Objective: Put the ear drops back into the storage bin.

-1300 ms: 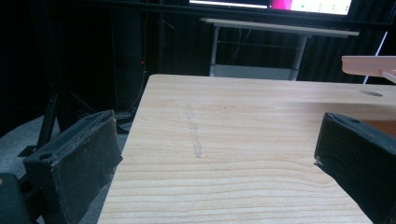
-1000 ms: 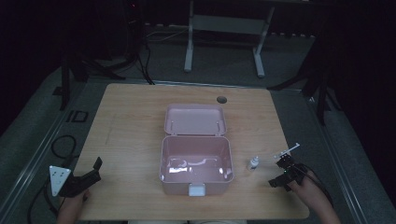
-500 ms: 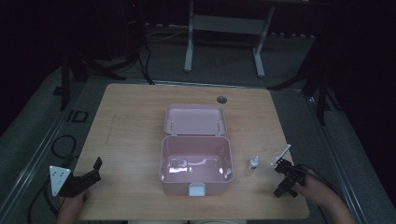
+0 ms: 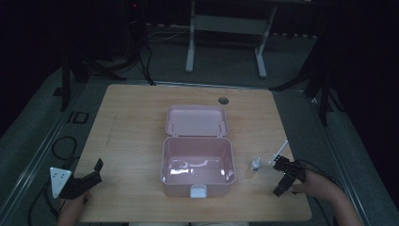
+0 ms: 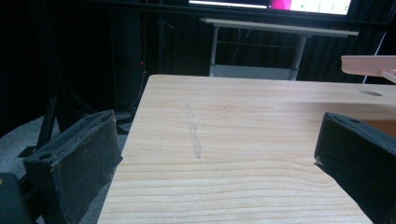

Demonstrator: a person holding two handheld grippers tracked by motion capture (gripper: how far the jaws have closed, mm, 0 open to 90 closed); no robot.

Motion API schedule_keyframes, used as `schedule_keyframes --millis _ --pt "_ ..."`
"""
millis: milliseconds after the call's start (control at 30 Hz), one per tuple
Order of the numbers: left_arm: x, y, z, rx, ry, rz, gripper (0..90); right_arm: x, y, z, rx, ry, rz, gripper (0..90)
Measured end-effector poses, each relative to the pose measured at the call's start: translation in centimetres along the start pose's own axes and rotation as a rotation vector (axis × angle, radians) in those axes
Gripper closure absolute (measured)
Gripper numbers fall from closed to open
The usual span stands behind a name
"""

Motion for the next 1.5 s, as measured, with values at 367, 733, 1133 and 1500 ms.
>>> schedule_keyframes --millis 367,733,1133,1500 --pt "0.0 0.0 0.0 0.001 0.000 0.001 0.4 -2.5 -0.2 0.4 0.011 0.071 0.011 12.8" --pt "0.0 0.0 0.0 0.003 -0.001 0.001 0.4 -6.2 -0.3 0.0 0.008 0.059 -0.007 18.7" --pt "0.0 0.0 0.0 0.006 -0.001 0.000 0.4 -8.9 -0.8 0.0 -0.003 0.084 -0.017 33.4" --pt "0.0 0.0 0.0 0.008 -0.003 0.000 0.4 -10.0 -1.8 -0.3 0.010 0.107 0.000 46.9"
Point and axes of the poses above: each handheld gripper's, and its own axes: y roughly backward along the jaws, x roughly out of its underside, z roughly to its left, the point moved 4 cm from there along -y, roughly forward along the jaws, and after that the axes turned 5 degrees about -z, right-handed, at the moved point
